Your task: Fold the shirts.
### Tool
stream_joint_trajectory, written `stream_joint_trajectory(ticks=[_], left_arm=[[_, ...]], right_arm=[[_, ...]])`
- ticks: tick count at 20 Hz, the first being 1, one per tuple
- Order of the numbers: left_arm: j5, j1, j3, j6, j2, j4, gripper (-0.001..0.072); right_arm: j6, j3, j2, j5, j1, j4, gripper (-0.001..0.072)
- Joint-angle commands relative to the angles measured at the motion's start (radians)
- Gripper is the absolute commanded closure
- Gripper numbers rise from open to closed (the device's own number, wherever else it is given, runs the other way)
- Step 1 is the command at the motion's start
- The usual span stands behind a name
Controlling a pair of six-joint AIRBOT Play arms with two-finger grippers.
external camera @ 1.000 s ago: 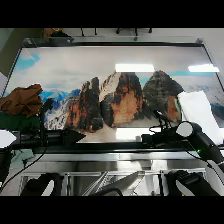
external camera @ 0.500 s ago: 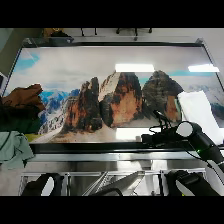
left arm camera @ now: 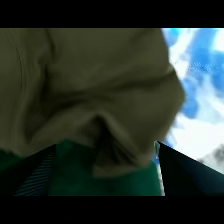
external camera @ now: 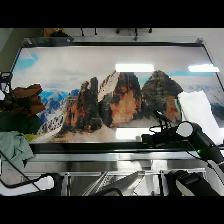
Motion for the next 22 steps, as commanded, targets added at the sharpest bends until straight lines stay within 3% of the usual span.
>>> stream_joint_trajectory(ticks=[1,5,6,7,14,20,22], left_arm=[[-0.024,0.004,0.132,-0.031,-0.226,0.075,0.0],[-0.084,0.005,0.263,-0.058,-0.355,0.082,0.0011],[-0.118,0.004,0.293,-0.057,-0.381,0.082,0.0266],[-0.161,0.005,0.319,-0.057,-0.399,0.082,0.0692],[-0.33,-0.081,0.538,-0.099,-0.28,0.034,0.0699],[-0.471,-0.286,0.737,-0.091,-0.041,-0.474,0.0698],[-0.5,-0.394,0.735,-0.097,0.014,-0.524,0.0697]], right_arm=[[0.0,0.0,0.001,0.001,0.001,0.0,0.0687],[-0.002,0.0,0.001,0.001,0.001,0.0,0.0687],[-0.002,0.0,0.001,0.001,0.001,0.0,0.0687],[-0.002,0.0,0.001,0.001,0.001,0.0,0.0687],[-0.002,0.0,0.001,0.001,0.001,0.0,0.0687],[-0.002,0.0,0.001,0.001,0.001,0.0,0.0687],[-0.002,0.0,0.001,0.001,0.001,0.0,0.0687]])
